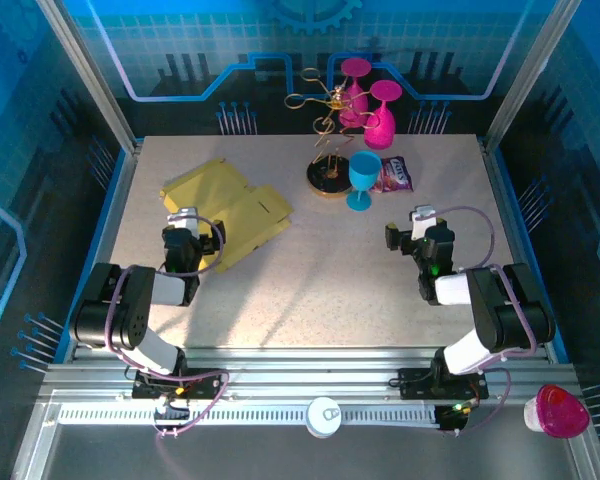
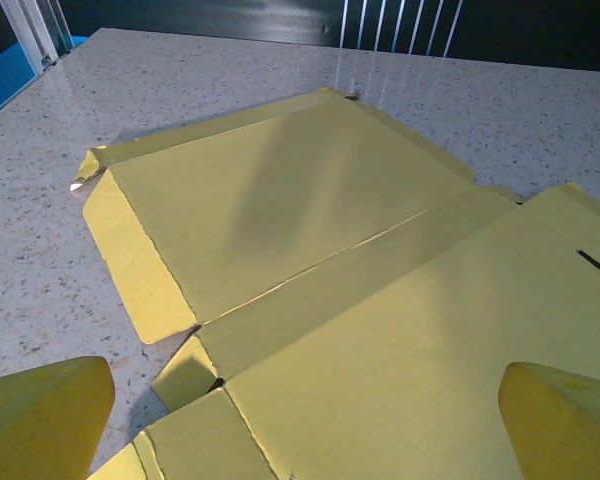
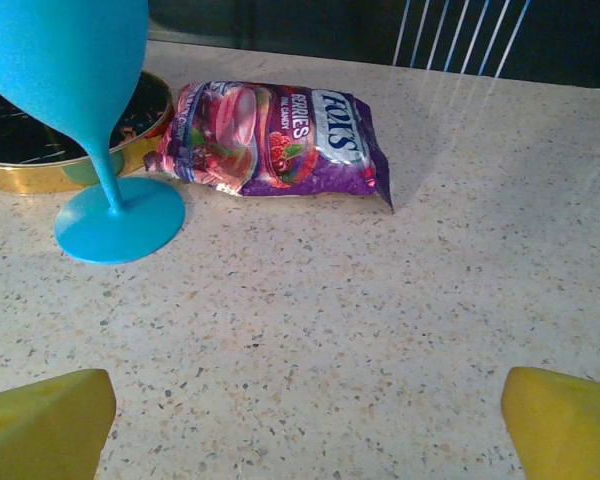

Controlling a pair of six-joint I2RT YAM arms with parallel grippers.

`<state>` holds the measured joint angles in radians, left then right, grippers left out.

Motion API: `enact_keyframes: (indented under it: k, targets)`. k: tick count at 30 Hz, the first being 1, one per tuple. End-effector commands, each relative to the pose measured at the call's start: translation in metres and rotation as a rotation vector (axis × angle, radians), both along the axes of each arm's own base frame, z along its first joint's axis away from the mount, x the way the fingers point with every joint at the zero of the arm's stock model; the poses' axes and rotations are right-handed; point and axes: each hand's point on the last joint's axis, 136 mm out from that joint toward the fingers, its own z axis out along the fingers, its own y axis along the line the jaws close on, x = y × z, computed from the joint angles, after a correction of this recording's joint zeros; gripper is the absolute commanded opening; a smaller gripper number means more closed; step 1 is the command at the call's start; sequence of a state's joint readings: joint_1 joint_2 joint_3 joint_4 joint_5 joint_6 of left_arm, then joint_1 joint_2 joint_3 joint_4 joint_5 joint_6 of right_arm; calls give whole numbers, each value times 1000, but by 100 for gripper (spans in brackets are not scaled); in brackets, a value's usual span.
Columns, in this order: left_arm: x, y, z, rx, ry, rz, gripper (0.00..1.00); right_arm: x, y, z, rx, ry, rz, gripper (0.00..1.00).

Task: Fold the paper box

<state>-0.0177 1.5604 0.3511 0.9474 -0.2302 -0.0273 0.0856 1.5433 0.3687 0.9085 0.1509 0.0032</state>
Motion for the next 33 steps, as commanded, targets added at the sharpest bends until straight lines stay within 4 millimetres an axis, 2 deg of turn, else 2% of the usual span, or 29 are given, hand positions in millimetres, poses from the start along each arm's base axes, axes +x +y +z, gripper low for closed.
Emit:
enact_keyframes:
  k: [1, 28, 30, 31, 33]
  targets:
    - [4, -1, 11, -13, -32, 0, 99, 6, 1, 9, 6, -21, 21, 100]
    - [4, -2, 11, -12, -33, -4, 99, 6, 1, 9, 5, -21, 21, 100]
    - [-1, -6, 22, 10, -70, -15, 99, -1, -7, 21, -2, -78, -38, 100]
    - [-6, -5, 35, 52, -89, 27, 99, -8, -19, 32, -21, -106, -127, 100]
    - [-18, -11, 67, 141, -131, 81, 99, -20, -27, 58, -48, -155, -207, 100]
